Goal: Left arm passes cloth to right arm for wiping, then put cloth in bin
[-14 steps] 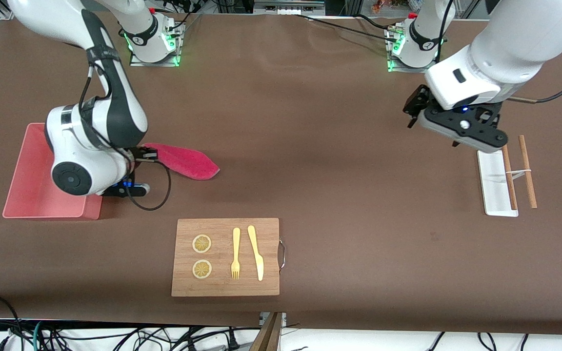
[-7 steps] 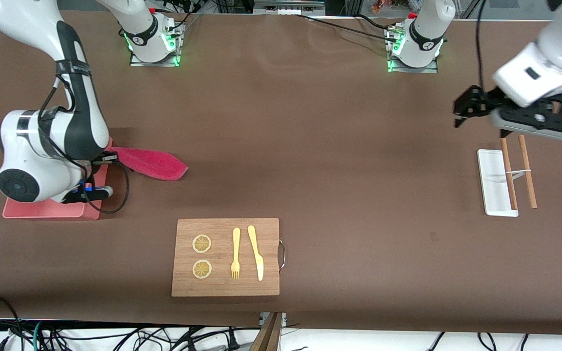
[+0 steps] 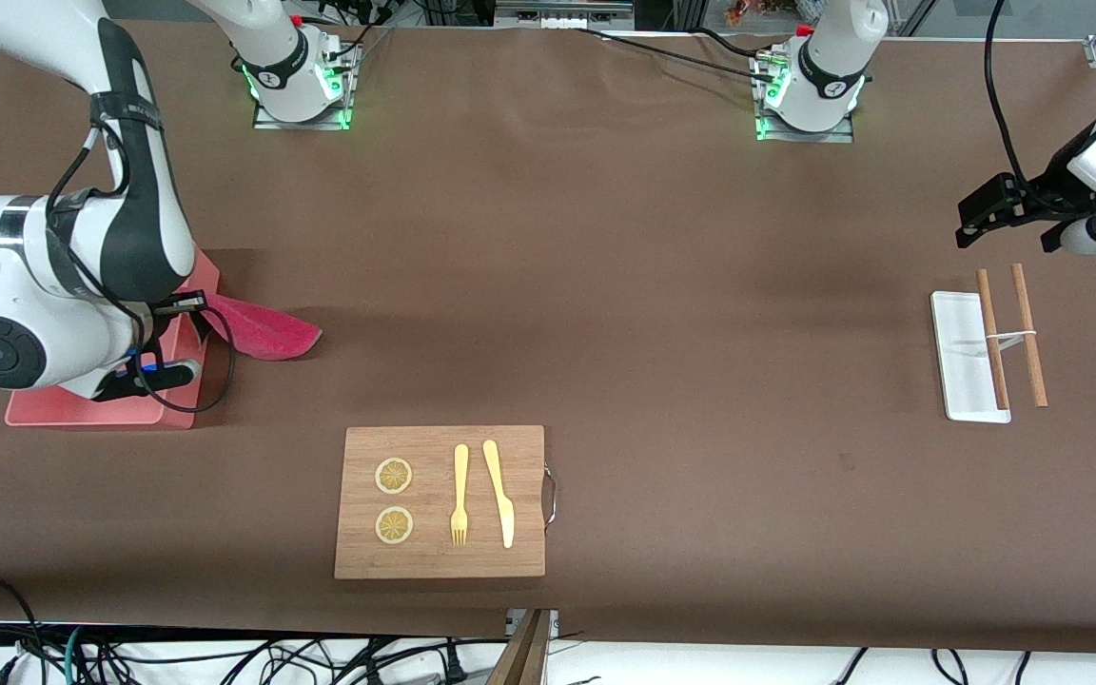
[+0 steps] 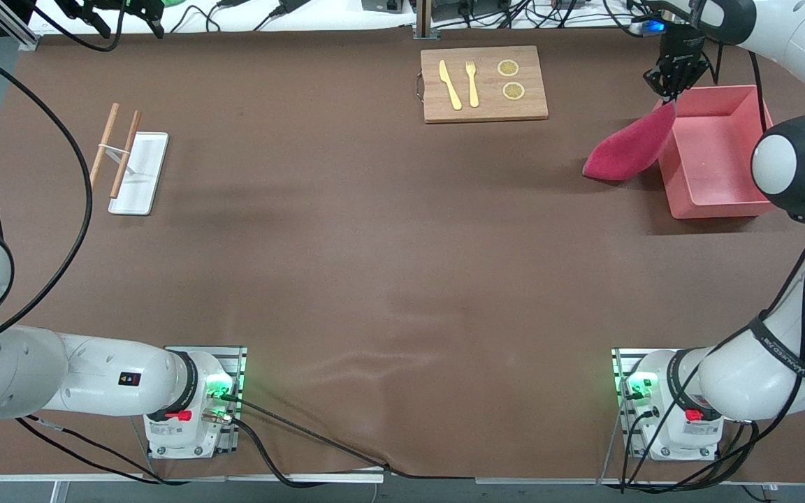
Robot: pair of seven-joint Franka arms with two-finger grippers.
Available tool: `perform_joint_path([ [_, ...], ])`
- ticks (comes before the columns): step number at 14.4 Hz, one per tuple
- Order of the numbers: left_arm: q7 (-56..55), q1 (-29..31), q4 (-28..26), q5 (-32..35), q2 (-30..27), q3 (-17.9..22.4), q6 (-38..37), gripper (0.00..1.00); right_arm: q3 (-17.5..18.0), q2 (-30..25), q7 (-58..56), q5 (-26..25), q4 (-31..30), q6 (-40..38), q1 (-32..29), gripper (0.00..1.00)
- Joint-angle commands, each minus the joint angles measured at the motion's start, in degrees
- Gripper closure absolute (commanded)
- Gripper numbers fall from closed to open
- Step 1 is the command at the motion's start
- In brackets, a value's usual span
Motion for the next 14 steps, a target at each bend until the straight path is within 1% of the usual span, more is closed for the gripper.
perform_joint_path([
  [1, -1.32, 1.12, -3.36, -0.57, -2.65, -0.39, 1.83, 0.00, 0.28, 2.94, 4.18, 0.74, 0.59, 2.24, 2.46, 1.00],
  [2, -1.57, 1.12, -3.28, -0.05, -2.74, -1.61, 1.75, 0.00, 0.28, 4.00, 5.32, 2.93, 0.42, 4.08, 3.35, 1.00],
  [3, -1.75, 1.47, -3.36, 0.65, -2.65, -4.31, 1.57, 0.00, 0.28, 5.23, 6.90, 4.78, 0.42, 5.49, 3.96, 1.00],
  [5, -1.93, 3.49, -3.36, 2.84, -2.30, -6.53, 1.48, 0.00, 0.28, 6.82, 10.24, 7.42, 0.33, 8.57, 5.63, 1.00],
  [10, -1.40, 4.11, -2.49, 2.85, -1.07, -6.54, 1.40, 0.00, 0.28, 10.33, 26.22, 16.03, 0.50, 15.86, 13.44, 1.00],
  [14, -1.31, 4.02, -2.48, 2.85, -0.89, -6.72, 1.22, 0.00, 0.28, 11.04, 38.01, 21.40, 1.03, 21.41, 20.22, 1.00],
])
